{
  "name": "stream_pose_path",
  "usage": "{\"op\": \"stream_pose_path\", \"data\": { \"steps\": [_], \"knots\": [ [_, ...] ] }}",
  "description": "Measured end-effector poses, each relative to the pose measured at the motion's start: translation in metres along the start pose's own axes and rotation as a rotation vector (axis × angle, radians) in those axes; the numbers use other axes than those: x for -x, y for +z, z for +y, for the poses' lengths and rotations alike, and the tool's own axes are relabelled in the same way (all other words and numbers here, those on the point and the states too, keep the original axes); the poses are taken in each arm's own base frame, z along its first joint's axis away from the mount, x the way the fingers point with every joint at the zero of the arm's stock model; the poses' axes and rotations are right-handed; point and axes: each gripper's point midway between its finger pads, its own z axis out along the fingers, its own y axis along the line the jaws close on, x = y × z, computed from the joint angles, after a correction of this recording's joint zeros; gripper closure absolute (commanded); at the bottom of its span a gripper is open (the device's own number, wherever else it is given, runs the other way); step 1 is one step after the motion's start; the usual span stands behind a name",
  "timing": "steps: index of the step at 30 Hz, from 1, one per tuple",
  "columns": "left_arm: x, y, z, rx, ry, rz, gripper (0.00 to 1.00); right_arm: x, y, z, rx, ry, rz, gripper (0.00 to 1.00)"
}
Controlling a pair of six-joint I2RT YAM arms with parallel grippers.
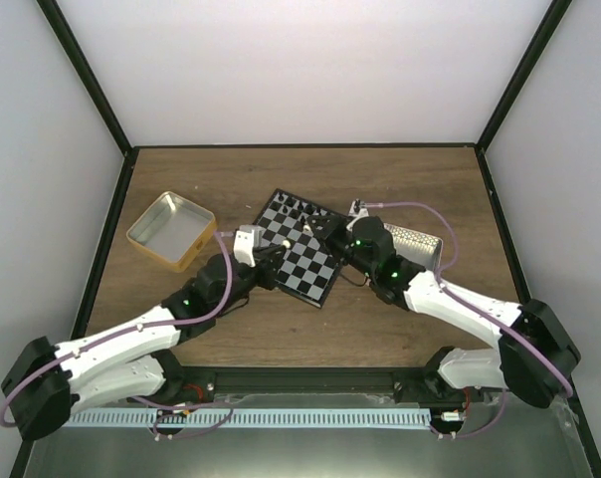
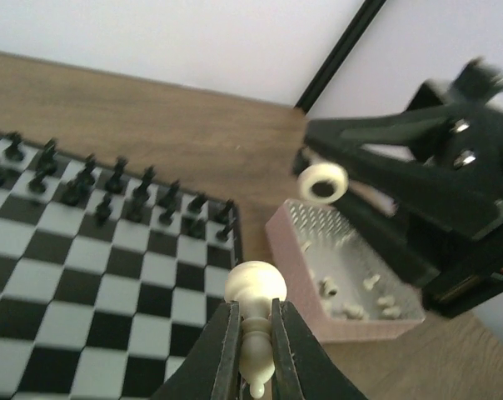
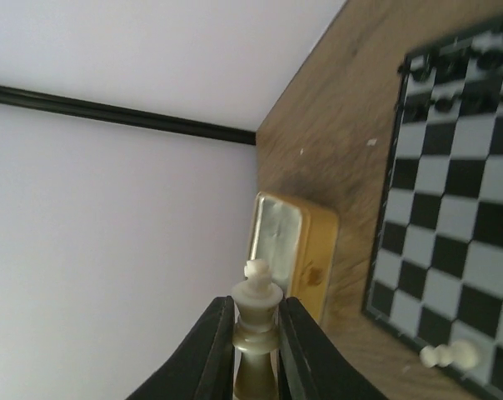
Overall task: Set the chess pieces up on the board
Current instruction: Pick up the chess piece from the storage box, then place the chess piece on the chessboard.
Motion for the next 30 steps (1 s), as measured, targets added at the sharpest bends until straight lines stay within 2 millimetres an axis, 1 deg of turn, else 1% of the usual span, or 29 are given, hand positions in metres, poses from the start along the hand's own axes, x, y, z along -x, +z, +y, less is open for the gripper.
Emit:
{"op": "stream_pose_path", "data": {
  "steps": [2, 5, 8, 10, 14, 16, 18, 23, 27, 30],
  "knots": [
    [-0.003, -0.007, 0.005, 0.055, 0.015, 0.068, 0.96, 0.006, -0.005, -0.001, -0.018, -0.086, -0.031, 0.85],
    [0.000, -0.017, 0.013, 0.133, 0.032, 0.147, 0.96, 0.014, -0.015, 0.001, -0.034, -0.194, -0.073, 0.85],
    [-0.001, -0.024, 0.030, 0.235, 0.036, 0.227, 0.96, 0.020, -0.026, -0.006, -0.060, -0.264, -0.108, 0.85],
    [-0.007, -0.026, 0.049, 0.311, 0.026, 0.296, 0.96, 0.021, -0.032, -0.018, -0.096, -0.295, -0.118, 0.85],
    [-0.026, -0.024, 0.098, 0.463, -0.025, 0.452, 0.96, 0.021, -0.042, -0.050, -0.189, -0.339, -0.118, 0.85],
    [-0.038, -0.021, 0.115, 0.516, -0.035, 0.541, 0.96, 0.022, -0.046, -0.056, -0.212, -0.356, -0.123, 0.85],
    [-0.046, -0.018, 0.123, 0.543, -0.032, 0.618, 0.96, 0.024, -0.051, -0.059, -0.225, -0.374, -0.134, 0.85],
    [-0.062, -0.012, 0.135, 0.566, -0.004, 0.760, 0.96, 0.033, -0.061, -0.056, -0.236, -0.428, -0.174, 0.85],
    [-0.076, -0.011, 0.145, 0.583, 0.014, 0.849, 0.96, 0.039, -0.067, -0.052, -0.238, -0.468, -0.207, 0.85],
    [-0.085, -0.008, 0.153, 0.594, 0.026, 0.912, 0.96, 0.042, -0.070, -0.053, -0.249, -0.493, -0.223, 0.85]
  ]
}}
